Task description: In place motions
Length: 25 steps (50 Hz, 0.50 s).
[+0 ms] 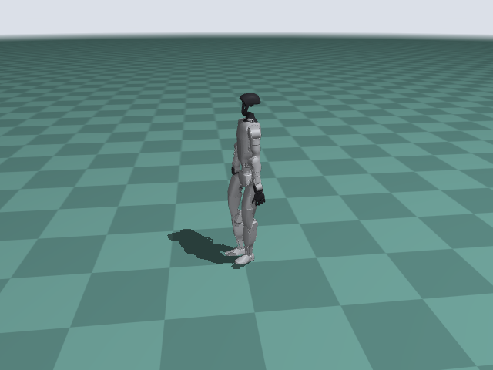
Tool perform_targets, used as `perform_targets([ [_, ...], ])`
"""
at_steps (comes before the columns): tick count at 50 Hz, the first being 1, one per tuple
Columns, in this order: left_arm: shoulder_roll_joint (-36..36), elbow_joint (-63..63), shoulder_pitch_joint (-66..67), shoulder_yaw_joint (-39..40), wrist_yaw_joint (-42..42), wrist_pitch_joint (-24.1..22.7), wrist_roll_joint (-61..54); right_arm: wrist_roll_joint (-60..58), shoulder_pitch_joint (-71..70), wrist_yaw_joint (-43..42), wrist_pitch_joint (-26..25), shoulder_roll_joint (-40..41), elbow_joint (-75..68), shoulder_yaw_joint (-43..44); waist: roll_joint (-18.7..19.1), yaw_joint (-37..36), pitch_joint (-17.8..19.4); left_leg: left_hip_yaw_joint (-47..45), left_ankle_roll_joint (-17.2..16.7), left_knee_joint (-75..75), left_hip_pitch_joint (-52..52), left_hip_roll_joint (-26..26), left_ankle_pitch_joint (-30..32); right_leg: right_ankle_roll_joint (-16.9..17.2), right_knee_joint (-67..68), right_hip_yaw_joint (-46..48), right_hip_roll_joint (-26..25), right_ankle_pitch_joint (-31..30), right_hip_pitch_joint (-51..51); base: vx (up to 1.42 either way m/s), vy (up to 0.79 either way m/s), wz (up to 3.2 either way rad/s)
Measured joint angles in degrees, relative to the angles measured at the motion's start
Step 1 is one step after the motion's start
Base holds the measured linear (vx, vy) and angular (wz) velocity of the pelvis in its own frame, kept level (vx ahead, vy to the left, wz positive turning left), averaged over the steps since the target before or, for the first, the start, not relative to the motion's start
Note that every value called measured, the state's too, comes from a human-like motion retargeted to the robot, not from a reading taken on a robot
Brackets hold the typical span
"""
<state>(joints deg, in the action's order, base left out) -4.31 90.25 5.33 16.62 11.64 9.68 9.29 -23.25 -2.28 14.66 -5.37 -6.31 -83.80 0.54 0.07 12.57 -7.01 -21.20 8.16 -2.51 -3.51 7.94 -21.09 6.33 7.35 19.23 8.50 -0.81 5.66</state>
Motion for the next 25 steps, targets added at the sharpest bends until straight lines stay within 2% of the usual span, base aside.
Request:
perform_targets([
  [2,-0.3,0.6,-0.3,0.4,-0.2,0.1,-0.2,0.4,-0.1,0.0,0.1,0.1,0.4,0.0,0.6,0.5,0.9,0.4,0.0,-0.4,-0.4,-0.8,0.0,-1.0,3.7,-0.6,-0.1,-0.3,1.7,-0.28,0.0,-0.1],
  [5,-0.8,1.0,-0.6,0.8,-0.4,0.1,-0.6,0.7,-0.4,0.0,0.2,0.4,1.2,-0.7,1.0,0.4,2.3,-0.8,0.2,-0.3,-0.5,-2.1,0.1,-4.6,9.5,-3.9,-2.6,-2.9,4.8,-0.27,-0.01,-0.48],
  [7,-1.4,1.4,-1.1,0.4,-0.4,0.3,-0.4,0.8,-0.4,0.1,0.3,0.6,1.7,-0.8,1.1,1.5,3.3,-0.9,0.7,0.0,-0.3,-2.6,0.5,-5.2,11.2,-3.2,-2.9,-3.2,6.6,-0.23,-0.04,-0.08],
  [12,-2.6,1.7,-2.9,-0.3,-1.0,1.0,0.9,0.7,0.3,0.2,0.7,0.8,1.9,-0.7,-0.2,5.3,4.8,0.1,2.3,0.6,0.5,-1.5,1.8,-3.3,4.8,-0.7,-2.2,-3.3,11.2,-0.19,-0.06,0.33],
  [17,-3.3,-0.7,-4.7,-1.8,-0.3,0.3,-0.1,0.1,0.5,-0.1,0.3,0.3,0.6,-0.6,-1.6,8.4,7.1,1.5,3.3,1.2,1.9,-0.7,3.0,-0.5,-2.0,-3.2,-2.7,-2.2,18.0,-0.14,-0.01,0.33],
  [25,-4.1,-1.6,-9.2,-4.3,-0.4,0.3,-0.7,0.3,1.1,-0.6,-0.1,-0.3,-1.3,0.3,-1.5,11.5,9.9,2.4,3.8,1.0,1.8,-2.9,5.4,-0.6,-3.6,-3.7,-2.7,-2.0,24.7,-0.09,-0.01,0.37],
])
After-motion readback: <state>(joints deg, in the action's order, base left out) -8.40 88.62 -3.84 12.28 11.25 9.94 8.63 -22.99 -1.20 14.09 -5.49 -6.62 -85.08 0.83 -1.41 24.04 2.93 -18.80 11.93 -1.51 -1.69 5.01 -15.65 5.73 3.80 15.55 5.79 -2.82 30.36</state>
